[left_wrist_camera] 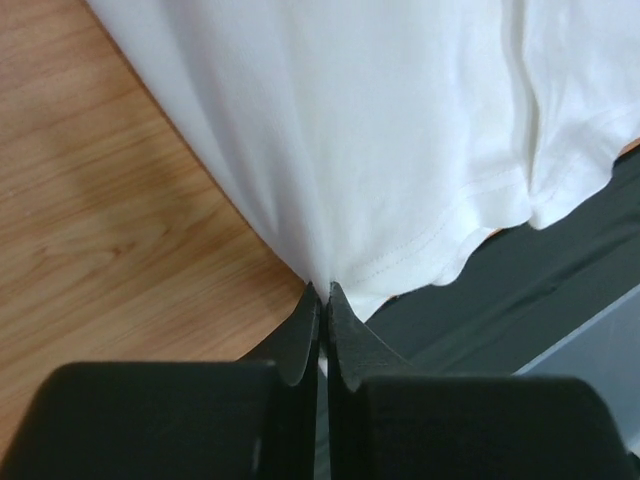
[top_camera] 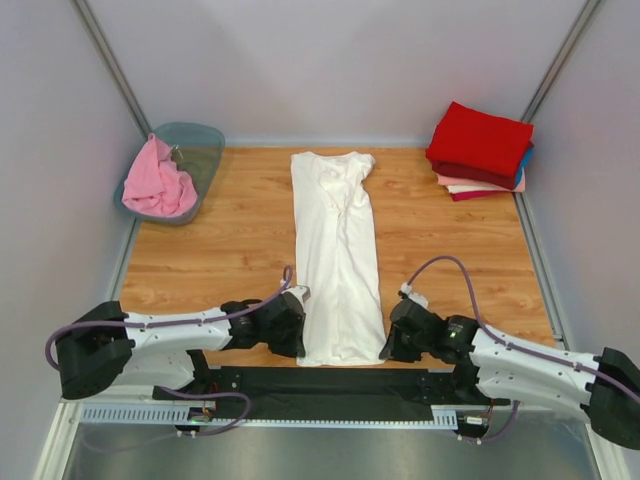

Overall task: Fold and stack the t-shirts
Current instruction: Fold the tshirt

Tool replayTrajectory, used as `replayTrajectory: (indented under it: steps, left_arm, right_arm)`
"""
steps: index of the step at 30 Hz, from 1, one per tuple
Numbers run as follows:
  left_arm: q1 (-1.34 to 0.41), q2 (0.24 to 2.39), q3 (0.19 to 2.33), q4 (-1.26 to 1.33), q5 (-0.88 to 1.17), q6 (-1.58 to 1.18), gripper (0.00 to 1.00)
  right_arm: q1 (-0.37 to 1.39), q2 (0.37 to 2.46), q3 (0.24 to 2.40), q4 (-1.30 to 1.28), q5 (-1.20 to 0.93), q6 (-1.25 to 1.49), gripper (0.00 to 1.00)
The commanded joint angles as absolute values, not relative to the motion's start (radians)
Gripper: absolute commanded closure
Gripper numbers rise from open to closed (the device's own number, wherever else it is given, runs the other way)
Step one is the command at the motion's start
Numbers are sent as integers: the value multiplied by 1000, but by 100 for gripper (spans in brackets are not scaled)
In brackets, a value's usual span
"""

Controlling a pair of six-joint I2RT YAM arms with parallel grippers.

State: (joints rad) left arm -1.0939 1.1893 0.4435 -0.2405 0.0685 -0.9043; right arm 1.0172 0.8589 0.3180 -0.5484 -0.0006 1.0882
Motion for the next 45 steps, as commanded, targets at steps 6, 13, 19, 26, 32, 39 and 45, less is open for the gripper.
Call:
replayTrajectory:
  steps: [6, 13, 19, 26, 32, 39, 45]
  left_arm:
    - [-1154, 1144, 623, -569, -30, -879, 100]
    - [-1125, 1172, 888, -778, -156, -750, 100]
    - [-967, 1212, 1017, -787, -130, -621, 100]
    - [-806, 1385, 1213, -772, -84, -502, 100]
    - [-693, 1569, 1396, -785, -32, -451, 100]
    - [-601, 1735, 1534, -804, 18, -420, 100]
    - [-558, 1847, 1575, -798, 44, -423, 100]
  right_arm:
    - [1054, 729, 411, -710, 140, 1111, 100]
    - [984, 840, 658, -747, 255, 960, 100]
    - [778, 936, 785, -660, 193, 763, 100]
    - [654, 1176, 977, -598, 166, 605, 100]
    - [572, 1356, 1119, -569, 118, 537, 100]
    - [488, 1567, 1305, -584, 57, 495, 100]
    - [445, 1739, 1420, -606, 15, 500, 100]
